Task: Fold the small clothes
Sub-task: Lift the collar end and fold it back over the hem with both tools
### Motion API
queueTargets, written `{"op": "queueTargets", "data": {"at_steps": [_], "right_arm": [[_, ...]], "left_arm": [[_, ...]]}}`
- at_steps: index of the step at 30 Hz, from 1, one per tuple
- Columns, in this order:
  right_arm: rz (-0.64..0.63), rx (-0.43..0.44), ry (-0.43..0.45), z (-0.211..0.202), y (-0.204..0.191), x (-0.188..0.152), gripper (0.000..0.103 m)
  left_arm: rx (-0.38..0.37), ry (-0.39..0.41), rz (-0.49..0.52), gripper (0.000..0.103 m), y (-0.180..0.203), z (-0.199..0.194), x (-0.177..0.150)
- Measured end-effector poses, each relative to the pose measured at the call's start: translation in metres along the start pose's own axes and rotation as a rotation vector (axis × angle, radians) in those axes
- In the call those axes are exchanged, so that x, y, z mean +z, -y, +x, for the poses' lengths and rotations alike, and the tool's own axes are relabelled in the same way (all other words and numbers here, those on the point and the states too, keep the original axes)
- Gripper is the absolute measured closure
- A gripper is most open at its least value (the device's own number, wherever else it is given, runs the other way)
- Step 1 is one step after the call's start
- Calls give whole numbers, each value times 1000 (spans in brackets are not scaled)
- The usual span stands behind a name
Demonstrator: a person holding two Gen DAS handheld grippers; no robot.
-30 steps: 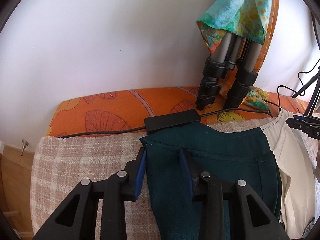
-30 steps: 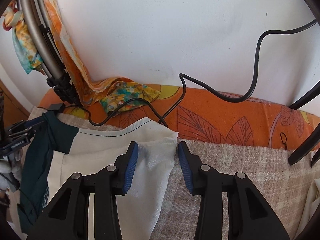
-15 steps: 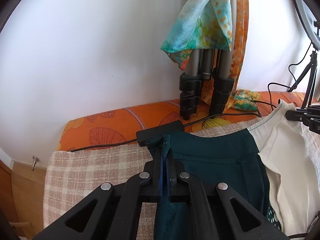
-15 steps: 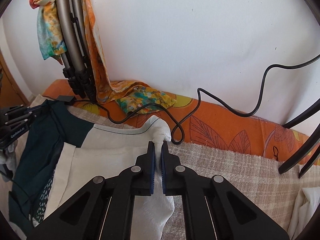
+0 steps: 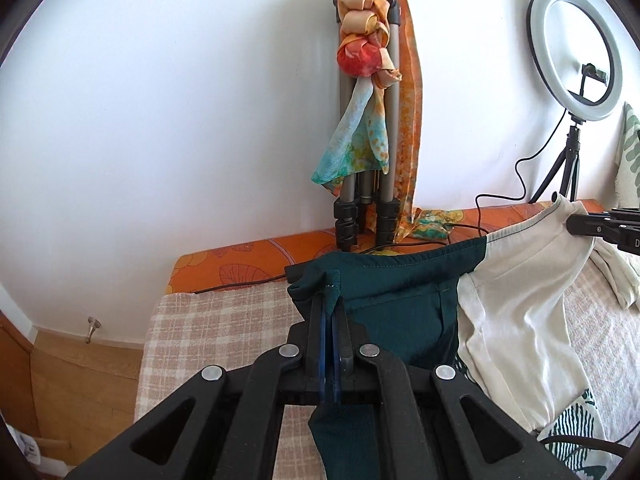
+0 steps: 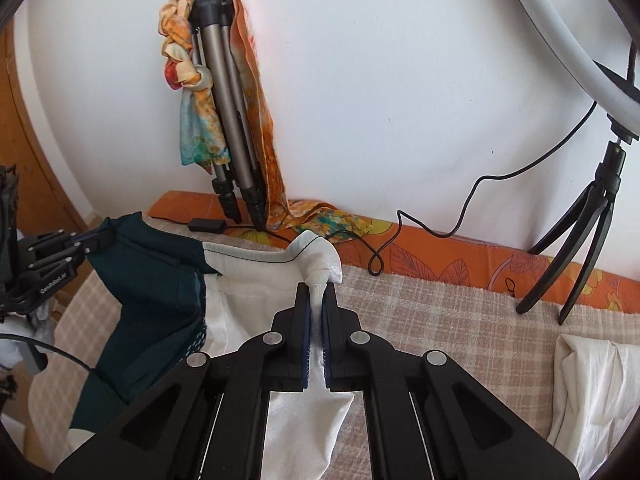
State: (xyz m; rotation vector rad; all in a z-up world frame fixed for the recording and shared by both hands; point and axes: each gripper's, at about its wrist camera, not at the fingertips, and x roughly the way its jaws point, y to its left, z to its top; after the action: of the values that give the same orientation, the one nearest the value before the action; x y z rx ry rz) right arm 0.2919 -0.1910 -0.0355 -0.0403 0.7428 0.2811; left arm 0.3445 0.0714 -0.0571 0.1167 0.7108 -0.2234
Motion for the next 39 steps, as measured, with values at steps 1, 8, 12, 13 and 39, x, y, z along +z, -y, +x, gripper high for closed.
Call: {"op": "queueTargets", "data": {"at_steps": [1, 8, 12, 13, 39], "right_arm": [[2, 1, 3, -9, -3, -3, 100], [-7, 17, 8, -52, -28, -38, 100], [-19, 26, 4, -74, -41, -69, 100], [-21, 29, 2, -79, -44, -78, 100], [-33, 94, -81, -147, -65, -225, 93]], "left_arm": [[-3, 2, -2, 103, 2, -9, 0], [-11, 17, 21, 103, 12, -63, -31], [-25, 6, 17, 103, 18, -82, -58], [-29, -1, 12, 103, 19, -87, -65], [-46, -133, 103, 81, 15, -176, -206]]}}
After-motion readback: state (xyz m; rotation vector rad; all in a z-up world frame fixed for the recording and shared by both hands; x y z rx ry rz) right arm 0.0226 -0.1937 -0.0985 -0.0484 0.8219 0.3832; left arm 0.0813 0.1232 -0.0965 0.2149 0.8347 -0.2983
